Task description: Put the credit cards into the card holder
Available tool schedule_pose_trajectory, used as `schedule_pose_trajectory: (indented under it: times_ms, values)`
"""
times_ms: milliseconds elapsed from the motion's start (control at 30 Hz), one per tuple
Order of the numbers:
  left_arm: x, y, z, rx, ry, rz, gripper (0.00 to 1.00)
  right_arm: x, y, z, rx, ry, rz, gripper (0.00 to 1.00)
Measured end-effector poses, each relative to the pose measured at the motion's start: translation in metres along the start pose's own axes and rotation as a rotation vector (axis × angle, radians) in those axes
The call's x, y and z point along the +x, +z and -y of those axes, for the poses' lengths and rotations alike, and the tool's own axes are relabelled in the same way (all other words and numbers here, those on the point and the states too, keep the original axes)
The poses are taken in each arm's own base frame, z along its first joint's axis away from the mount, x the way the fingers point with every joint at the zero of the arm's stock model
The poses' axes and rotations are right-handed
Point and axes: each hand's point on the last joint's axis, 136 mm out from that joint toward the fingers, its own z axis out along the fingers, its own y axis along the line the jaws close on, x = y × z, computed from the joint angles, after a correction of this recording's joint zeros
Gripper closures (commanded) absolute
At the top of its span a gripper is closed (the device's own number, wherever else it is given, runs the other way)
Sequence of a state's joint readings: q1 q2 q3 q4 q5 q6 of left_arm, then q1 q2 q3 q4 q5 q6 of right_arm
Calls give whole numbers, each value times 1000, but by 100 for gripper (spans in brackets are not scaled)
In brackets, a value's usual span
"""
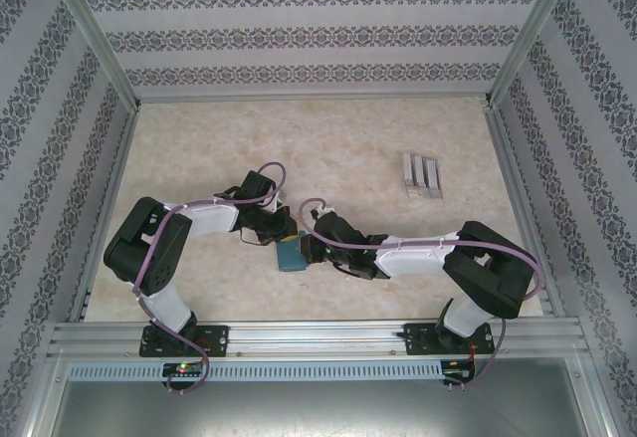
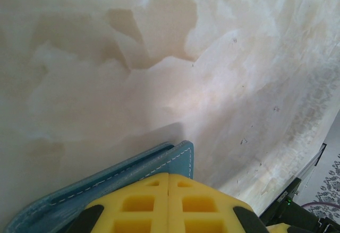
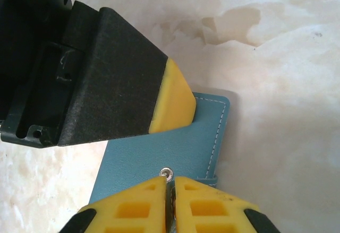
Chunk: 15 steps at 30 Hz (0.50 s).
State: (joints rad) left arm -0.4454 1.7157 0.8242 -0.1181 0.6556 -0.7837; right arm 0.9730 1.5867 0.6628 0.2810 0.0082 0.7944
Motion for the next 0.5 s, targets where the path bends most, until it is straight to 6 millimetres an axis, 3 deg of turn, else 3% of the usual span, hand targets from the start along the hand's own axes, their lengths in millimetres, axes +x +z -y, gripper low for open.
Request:
schedule_pose_trajectory:
  times_ms: [100, 233, 400, 500]
  values:
    - [0, 0, 0, 0, 0, 0, 100, 0, 0, -1, -6, -2, -3, 79]
    - [0, 0, 0, 0, 0, 0, 100, -1, 0, -5, -16, 0, -5, 80]
    - [0, 0, 0, 0, 0, 0, 100, -1, 0, -6, -22, 0, -9, 97]
    - [0, 0, 0, 0, 0, 0, 100, 0, 0, -7, -26, -4, -12, 100]
